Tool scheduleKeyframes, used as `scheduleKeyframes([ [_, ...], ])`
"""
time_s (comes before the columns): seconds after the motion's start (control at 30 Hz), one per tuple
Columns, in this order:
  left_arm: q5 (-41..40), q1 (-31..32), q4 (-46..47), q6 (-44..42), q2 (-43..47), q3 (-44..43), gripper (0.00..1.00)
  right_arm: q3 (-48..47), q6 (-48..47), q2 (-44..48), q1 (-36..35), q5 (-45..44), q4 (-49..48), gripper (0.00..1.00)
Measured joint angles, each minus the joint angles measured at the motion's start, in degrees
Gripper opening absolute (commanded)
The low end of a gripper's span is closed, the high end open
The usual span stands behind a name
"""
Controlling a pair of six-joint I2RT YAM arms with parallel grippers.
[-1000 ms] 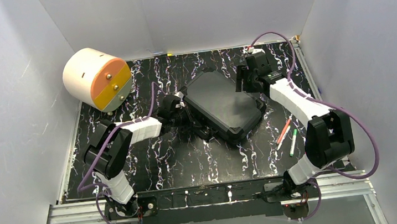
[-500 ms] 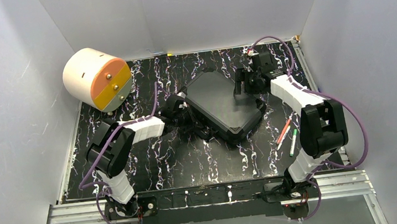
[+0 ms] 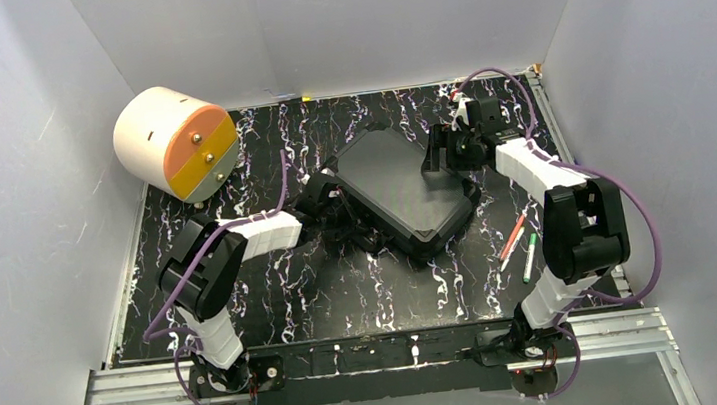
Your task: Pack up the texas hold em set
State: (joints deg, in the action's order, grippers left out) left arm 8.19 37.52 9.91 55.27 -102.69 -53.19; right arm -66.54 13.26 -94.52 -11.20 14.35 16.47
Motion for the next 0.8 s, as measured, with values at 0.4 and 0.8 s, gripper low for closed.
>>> scheduleKeyframes([
  [0.4, -1.7, 0.5, -0.8, -1.0, 0.7, -0.3, 0.12, 0.4, 1.2, 0.2, -0.1, -0.9, -1.2, 0.87],
  [0.8, -15.3, 0.9, -12.5, -10.5, 18.7, -0.1, 0.73, -2.4, 11.2, 19.5, -1.9, -17.6, 10.9, 0.86],
])
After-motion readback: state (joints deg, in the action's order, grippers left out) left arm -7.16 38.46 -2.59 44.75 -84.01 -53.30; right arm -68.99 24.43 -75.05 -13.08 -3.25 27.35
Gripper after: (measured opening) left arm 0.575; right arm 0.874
